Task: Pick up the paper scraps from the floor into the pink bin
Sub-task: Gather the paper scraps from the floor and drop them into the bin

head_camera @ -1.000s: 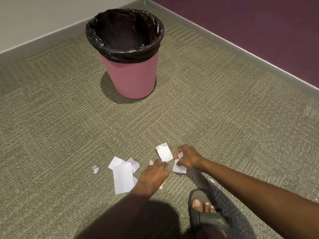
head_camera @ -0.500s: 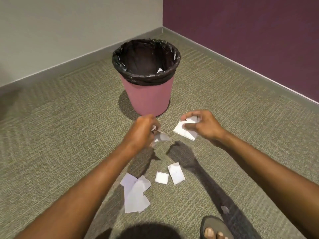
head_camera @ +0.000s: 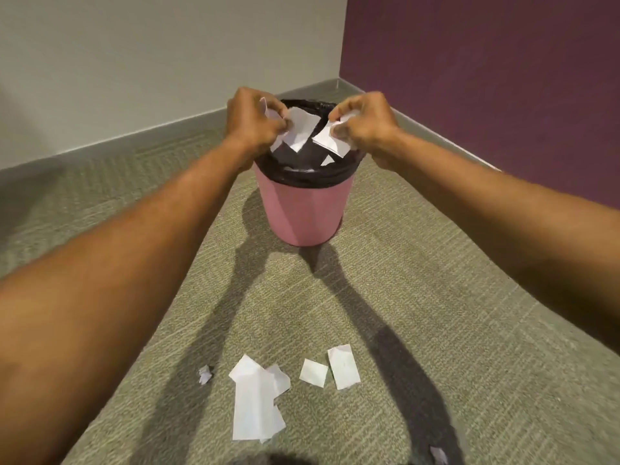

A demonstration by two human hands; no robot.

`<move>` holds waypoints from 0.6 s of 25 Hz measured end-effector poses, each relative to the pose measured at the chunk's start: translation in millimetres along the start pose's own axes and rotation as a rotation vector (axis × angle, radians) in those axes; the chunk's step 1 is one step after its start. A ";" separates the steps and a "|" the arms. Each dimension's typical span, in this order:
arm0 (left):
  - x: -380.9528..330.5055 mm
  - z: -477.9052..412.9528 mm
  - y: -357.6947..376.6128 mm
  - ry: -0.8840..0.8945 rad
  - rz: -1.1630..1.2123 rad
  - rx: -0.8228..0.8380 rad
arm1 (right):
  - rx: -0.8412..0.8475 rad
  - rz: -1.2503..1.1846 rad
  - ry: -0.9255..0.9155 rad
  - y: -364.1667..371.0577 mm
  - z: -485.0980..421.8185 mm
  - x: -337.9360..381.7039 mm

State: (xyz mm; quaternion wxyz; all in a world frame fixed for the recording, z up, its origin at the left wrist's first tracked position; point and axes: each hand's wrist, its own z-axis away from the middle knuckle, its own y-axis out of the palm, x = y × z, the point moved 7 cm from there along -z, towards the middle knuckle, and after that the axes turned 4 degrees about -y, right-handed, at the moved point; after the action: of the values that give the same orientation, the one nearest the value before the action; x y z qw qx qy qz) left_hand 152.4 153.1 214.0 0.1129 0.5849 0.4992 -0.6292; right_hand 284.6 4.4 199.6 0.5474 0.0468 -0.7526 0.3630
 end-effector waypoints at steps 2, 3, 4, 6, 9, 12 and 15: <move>8.8 -22.2 7.1 -0.135 0.027 -0.026 | -0.010 0.061 0.025 7.5 -18.4 -1.2; 11.4 -28.0 13.4 -0.183 0.027 0.009 | 0.021 0.059 0.040 12.0 -24.6 -1.0; 12.9 -30.4 21.9 -0.216 0.026 0.085 | 0.097 0.034 0.059 18.7 -29.1 0.2; 14.9 -28.8 36.4 -0.237 0.057 0.237 | 0.298 0.011 0.098 31.8 -31.2 4.8; 23.2 -25.8 32.2 -0.190 0.041 0.178 | 0.367 0.207 0.052 32.4 -37.7 7.5; 44.6 -13.8 8.2 -0.133 0.053 -0.086 | 0.366 0.379 -0.085 29.8 -41.2 5.7; 73.6 18.8 -0.5 -0.136 0.043 -0.240 | 0.468 0.541 -0.134 34.8 -34.3 -6.2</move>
State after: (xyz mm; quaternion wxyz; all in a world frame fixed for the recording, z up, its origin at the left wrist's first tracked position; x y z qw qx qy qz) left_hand 119.0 171.6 148.4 0.2288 0.5339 0.5495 -0.6006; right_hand 298.0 48.4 181.9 0.3555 -0.0061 -0.6685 0.6532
